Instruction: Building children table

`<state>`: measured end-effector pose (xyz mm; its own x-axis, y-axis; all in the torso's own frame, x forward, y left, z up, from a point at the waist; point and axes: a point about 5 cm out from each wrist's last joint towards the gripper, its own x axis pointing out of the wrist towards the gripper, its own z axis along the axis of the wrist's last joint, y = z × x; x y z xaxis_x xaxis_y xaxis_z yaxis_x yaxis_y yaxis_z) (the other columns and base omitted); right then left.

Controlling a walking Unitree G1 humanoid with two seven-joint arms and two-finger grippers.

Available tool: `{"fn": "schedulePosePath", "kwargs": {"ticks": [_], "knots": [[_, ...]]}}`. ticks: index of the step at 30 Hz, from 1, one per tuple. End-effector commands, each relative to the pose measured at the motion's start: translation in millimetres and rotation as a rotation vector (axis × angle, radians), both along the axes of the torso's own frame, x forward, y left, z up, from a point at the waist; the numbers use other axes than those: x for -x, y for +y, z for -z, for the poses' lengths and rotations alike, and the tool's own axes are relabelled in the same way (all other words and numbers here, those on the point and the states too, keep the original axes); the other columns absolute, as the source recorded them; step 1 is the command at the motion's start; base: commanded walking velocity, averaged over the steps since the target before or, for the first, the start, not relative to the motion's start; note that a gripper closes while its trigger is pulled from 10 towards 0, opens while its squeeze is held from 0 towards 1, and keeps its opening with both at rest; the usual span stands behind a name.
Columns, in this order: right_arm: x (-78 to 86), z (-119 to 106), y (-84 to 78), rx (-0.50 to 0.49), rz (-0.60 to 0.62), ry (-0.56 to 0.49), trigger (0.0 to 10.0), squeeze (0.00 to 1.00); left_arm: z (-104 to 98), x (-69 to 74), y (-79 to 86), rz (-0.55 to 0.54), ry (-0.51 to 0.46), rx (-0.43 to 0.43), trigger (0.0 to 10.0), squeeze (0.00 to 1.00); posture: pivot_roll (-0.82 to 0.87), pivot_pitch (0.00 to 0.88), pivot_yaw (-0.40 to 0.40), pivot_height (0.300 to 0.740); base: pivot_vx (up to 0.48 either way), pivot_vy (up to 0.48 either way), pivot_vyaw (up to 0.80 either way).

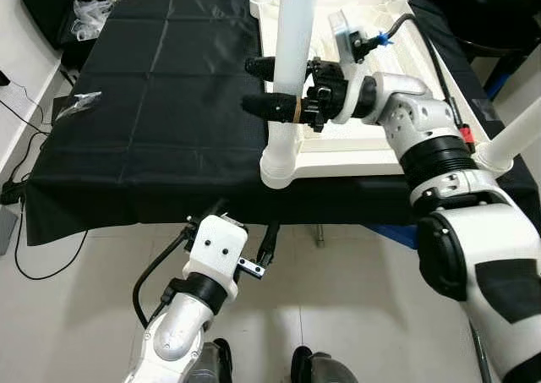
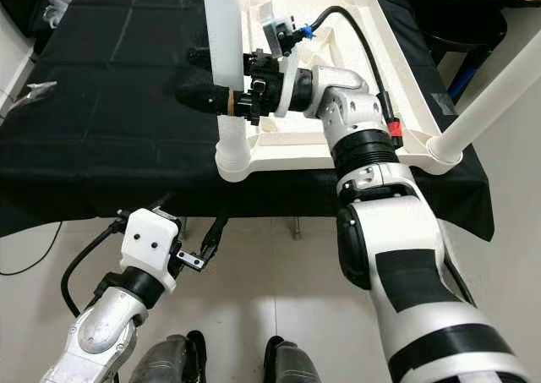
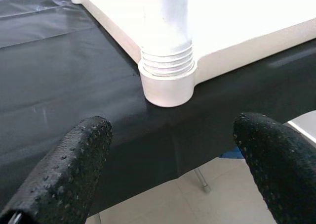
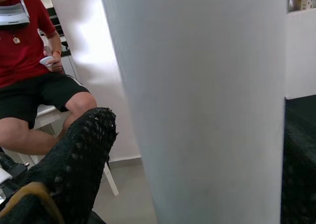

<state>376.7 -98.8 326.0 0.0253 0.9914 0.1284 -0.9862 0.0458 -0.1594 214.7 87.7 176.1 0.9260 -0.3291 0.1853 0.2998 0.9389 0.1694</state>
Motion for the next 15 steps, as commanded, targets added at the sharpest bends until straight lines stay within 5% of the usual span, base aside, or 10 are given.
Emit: {"fn": "schedulePosePath", "kwargs": {"ticks": [1, 4, 5, 7, 8, 15], "knots": [[-0.2, 4.5, 3.1, 0.013, -0.005, -0.002, 10.0, 0.0, 3.8, 2.7, -1.0, -0.001, 0.016, 0.007, 10.0, 0.0, 0.17, 0.246, -0.078, 0.74, 0.0, 0.0, 0.0], [-0.2, 4.1, 4.0, 0.01, -0.004, -0.005, 10.0, 0.0, 4.1, 2.1, -0.5, -0.006, 0.022, 0.013, 10.0, 0.0, 0.17, 0.246, -0.078, 0.74, 0.0, 0.0, 0.0], [-0.5, 3.6, 5.1, 0.008, 0.0, -0.009, 3.8, 0.0, 4.4, 1.5, 0.0, -0.01, 0.027, 0.017, 10.0, 0.0, 0.17, 0.246, -0.078, 0.74, 0.0, 0.0, 0.0], [-0.7, 3.4, 5.5, 0.008, 0.002, -0.009, 3.8, 0.0, 4.5, 1.5, 0.1, -0.011, 0.028, 0.017, 10.0, 0.0, 0.17, 0.246, -0.078, 0.74, 0.0, 0.0, 0.0], [-0.9, 3.5, 5.6, 0.008, 0.005, -0.01, 0.0, 0.0, 4.5, 1.6, 0.0, -0.011, 0.026, 0.014, 10.0, 0.0, 0.17, 0.246, -0.078, 0.74, 0.0, 0.0, 0.0], [-1.4, 3.7, 5.1, 0.007, 0.013, -0.01, 0.0, 0.0, 4.7, 1.7, -0.4, -0.008, 0.027, 0.012, 10.0, 0.0, 0.16, 0.248, -0.077, 0.74, 0.0, 0.0, 0.0]]}}
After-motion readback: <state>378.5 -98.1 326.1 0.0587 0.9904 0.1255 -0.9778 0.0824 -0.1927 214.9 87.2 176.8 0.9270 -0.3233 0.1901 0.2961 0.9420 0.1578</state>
